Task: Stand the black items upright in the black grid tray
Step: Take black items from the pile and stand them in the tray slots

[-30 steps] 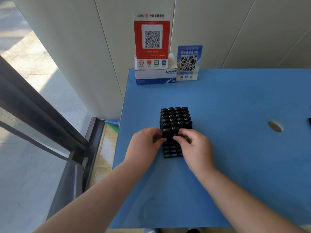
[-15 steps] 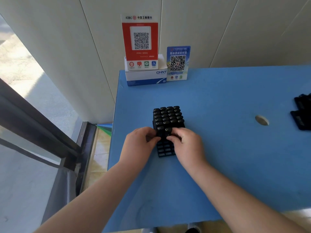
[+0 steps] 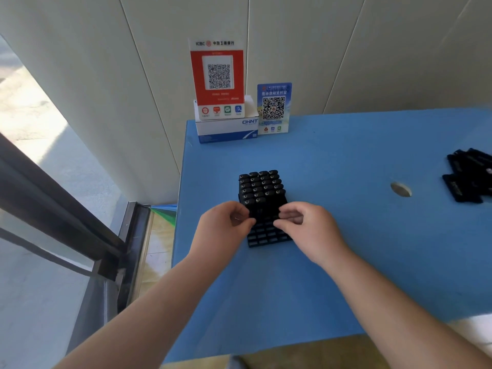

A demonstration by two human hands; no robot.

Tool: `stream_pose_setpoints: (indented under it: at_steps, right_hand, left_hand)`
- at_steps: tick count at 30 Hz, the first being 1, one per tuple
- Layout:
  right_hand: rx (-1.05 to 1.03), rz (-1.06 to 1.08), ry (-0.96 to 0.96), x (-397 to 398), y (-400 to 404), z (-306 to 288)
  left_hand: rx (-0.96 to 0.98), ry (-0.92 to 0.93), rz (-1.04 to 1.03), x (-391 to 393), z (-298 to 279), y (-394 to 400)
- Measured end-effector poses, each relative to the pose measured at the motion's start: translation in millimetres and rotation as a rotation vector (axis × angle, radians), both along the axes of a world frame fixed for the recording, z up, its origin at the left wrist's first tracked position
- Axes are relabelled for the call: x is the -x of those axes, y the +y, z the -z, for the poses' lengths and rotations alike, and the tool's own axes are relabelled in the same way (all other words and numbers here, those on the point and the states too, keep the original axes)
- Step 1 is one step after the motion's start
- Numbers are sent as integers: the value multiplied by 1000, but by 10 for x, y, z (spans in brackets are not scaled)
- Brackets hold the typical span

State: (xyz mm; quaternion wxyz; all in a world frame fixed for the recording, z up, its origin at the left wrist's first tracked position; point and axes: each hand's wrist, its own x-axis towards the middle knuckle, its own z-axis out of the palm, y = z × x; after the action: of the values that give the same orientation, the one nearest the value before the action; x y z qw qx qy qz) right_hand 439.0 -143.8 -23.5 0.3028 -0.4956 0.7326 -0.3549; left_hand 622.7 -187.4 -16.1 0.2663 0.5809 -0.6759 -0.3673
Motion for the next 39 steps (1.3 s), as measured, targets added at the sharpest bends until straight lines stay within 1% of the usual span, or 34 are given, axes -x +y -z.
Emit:
stream_pose_setpoints:
  at_steps: [4, 6, 8, 10, 14, 17, 19, 23, 28, 31, 39]
  right_hand:
    - [27, 75, -22, 253, 280, -151]
    - [73, 108, 15, 445, 453, -196]
    - [104, 132, 91, 682, 644, -217]
    - [89, 144, 160, 950, 871, -244]
    - [-17, 171, 319, 1482, 1456, -338]
    - [-103, 177, 512, 1841, 1900, -419]
    - [-139, 191, 625, 2056, 2170, -497]
    - [-200, 241, 709, 2464, 2658, -659]
    - [-228, 289, 722, 2895, 3106, -716]
    - [-241, 312, 713, 3120, 3254, -685]
    - [-267, 363, 716, 3787, 3221, -569]
  left_hand:
    - [84, -100, 120, 59, -83, 206]
    - [149, -165, 184, 171, -123, 311]
    - [229, -267, 244, 352, -162, 412]
    - [286, -376, 301, 584, -192, 518]
    - [388, -545, 430, 1099, -190, 767]
    - [469, -609, 494, 1500, -214, 1015]
    - [500, -611, 515, 1770, -258, 1212]
    - [529, -582, 570, 2300, -290, 1593]
    - [474, -501, 611, 2902, -253, 1972]
    - [453, -483, 647, 3208, -227, 2104]
    - [489, -452, 727, 4062, -242, 1987]
